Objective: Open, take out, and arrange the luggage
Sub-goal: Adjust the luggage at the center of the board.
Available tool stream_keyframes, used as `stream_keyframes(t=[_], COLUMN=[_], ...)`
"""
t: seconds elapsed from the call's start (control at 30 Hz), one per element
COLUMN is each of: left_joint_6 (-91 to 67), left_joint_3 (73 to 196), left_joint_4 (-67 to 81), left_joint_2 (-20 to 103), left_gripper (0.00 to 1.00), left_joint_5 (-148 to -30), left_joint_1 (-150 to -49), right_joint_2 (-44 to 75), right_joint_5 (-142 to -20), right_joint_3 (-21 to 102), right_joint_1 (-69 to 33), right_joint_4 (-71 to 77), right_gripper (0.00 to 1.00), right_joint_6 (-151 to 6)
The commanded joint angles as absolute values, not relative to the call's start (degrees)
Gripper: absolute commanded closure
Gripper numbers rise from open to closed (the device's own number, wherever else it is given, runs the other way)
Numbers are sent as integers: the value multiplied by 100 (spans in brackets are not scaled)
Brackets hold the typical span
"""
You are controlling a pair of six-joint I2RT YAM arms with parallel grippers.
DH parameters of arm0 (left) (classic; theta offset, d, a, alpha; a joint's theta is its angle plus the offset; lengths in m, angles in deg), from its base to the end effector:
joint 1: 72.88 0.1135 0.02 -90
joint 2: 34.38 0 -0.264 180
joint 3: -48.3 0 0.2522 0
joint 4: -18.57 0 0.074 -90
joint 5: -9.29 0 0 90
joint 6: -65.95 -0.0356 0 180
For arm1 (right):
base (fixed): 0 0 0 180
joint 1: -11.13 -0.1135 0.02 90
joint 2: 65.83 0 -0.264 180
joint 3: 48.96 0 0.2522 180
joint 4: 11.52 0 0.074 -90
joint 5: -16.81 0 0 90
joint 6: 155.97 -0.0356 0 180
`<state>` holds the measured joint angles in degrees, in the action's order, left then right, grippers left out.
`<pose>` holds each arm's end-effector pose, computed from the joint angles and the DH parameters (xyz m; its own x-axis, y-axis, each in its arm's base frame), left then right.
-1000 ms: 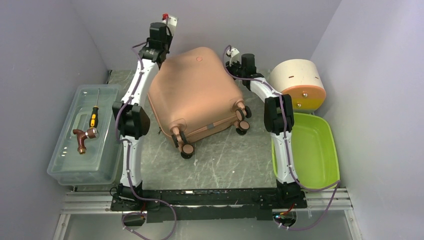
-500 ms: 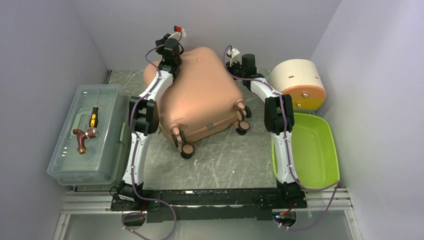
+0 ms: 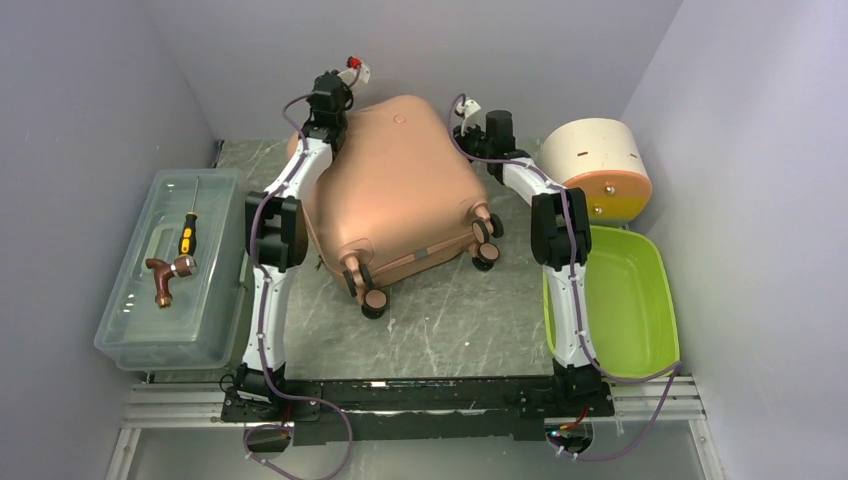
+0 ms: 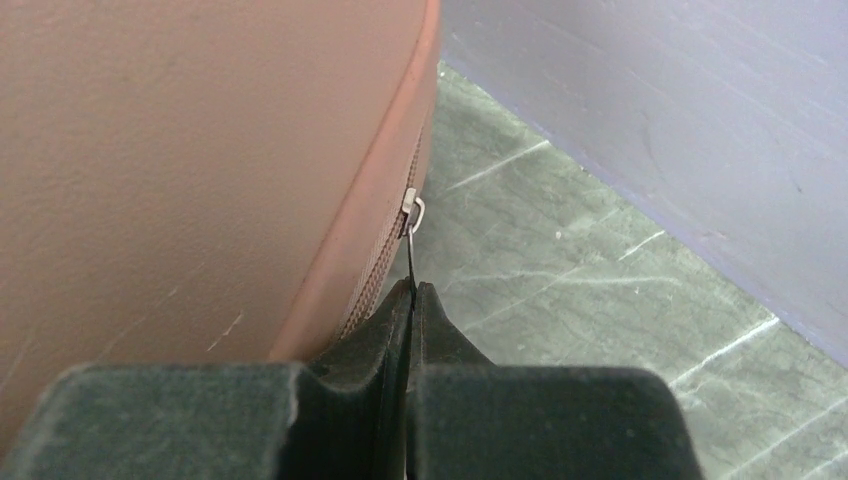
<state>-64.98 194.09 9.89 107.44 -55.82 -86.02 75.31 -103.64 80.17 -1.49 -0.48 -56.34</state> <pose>0.5731 -0.1184 0.2854 -0.1929 0.6553 -0.7303 -0.1004 0.7272 0.6790 0.5509 0.1418 0.1857 -0.2691 -0.2080 -0.9404 -0.6983 0.7146 0.0417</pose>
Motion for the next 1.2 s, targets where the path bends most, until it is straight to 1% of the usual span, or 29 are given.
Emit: stream_keyframes(t=[0.0,0.13,0.23,0.37,0.43,0.7,0.8,1.17], left_joint_6=[-6767,-6523,-6475,-6517,-6510,-6488,-6492,-6567], left_joint_3=[18750,19123,19273,19317,19319,19629,19783,19771], left_joint_4=[-959,-1687,-2016,-2353,-2509,-3308,-3572,-4284], left_joint_2=[10821,10984,11049,11088,11107,11212,11209,11069], left_gripper=[100,100,100,100,100,100,100,100], left_joint_5=[-6897,-7455,-7794,-8055,-8246,-9093,-9323,-9989], left_joint_1=[-9266,-9394,-9487,-9630,-9700,-9929,-9980,-10115], right_joint_2=[7127,6633,6148,6154,6101,5326,5123,4461], right_joint_5=[-10626,-11039,-11119,-11319,-11408,-11773,-11873,-12068], right_joint_3=[7327,6571,5912,6211,6210,5045,4807,3947], right_joint_1=[-65,-60,-94,-176,-216,-600,-784,-1182], right_joint_4=[494,307,-154,645,819,628,668,556], right_gripper=[100,100,100,100,100,100,100,100], right_joint_6=[-5219,-4880,-4843,-4763,-4733,-4649,-4670,-5018])
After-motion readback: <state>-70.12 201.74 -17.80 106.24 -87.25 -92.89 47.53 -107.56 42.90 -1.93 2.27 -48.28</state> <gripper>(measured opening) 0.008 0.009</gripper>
